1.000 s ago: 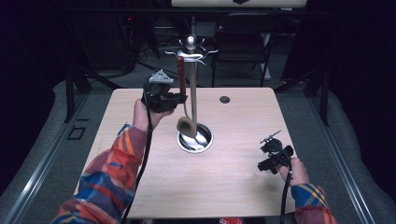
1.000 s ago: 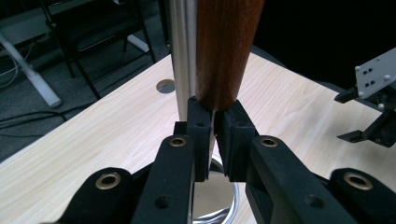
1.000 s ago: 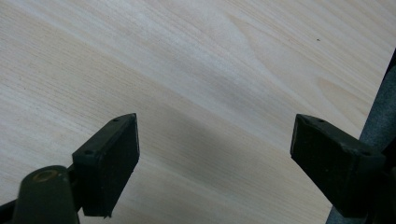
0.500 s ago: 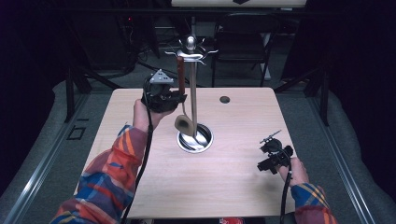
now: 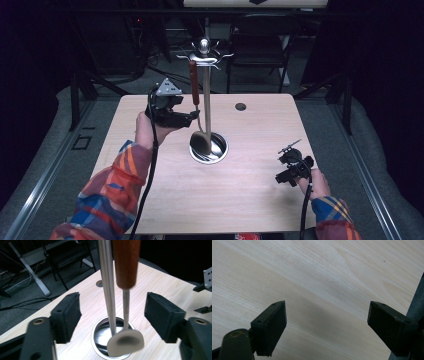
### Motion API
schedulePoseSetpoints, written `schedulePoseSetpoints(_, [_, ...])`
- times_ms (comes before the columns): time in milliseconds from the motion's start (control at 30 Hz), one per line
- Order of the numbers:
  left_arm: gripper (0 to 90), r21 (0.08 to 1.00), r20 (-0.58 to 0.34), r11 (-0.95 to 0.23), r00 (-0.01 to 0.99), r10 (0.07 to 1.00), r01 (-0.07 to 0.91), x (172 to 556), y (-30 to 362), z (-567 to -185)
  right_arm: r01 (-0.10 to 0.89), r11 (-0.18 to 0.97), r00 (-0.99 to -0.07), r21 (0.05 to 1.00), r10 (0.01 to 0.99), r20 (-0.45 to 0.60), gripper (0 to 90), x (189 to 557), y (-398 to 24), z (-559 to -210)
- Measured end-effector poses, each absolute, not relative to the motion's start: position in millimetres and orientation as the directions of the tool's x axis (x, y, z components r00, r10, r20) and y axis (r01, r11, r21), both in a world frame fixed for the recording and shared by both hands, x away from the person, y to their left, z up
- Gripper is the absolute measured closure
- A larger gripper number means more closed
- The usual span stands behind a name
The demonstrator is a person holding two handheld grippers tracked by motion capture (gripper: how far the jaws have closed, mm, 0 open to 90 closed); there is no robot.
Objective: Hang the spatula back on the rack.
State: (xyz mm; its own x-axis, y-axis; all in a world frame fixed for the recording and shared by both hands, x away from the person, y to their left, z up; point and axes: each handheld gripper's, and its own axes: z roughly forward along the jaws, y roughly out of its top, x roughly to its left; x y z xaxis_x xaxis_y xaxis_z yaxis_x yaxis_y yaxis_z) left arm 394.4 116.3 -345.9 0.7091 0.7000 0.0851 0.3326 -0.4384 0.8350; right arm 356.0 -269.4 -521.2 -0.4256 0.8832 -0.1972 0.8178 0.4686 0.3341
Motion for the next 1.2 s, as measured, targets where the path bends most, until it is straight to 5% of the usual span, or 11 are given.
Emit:
schedulePoseSetpoints(300, [16.3, 0.812, 0.076, -0.430, 0.658, 0.749, 0.395, 381.5, 137.1, -354.2, 0.819, 0.469, -0.426, 0.331, 0.883, -0.198, 15.1, 356.0, -269.9, -521.1])
schedulePoseSetpoints(1200, [9.3, 0.699, 0.009, -0.424, 0.585, 0.811, 0.576, 354.5, 190.2, -431.7, 0.822, 0.470, -0.431, 0.320, 0.882, -0.190, 15.2, 356.4, -270.0, -521.1])
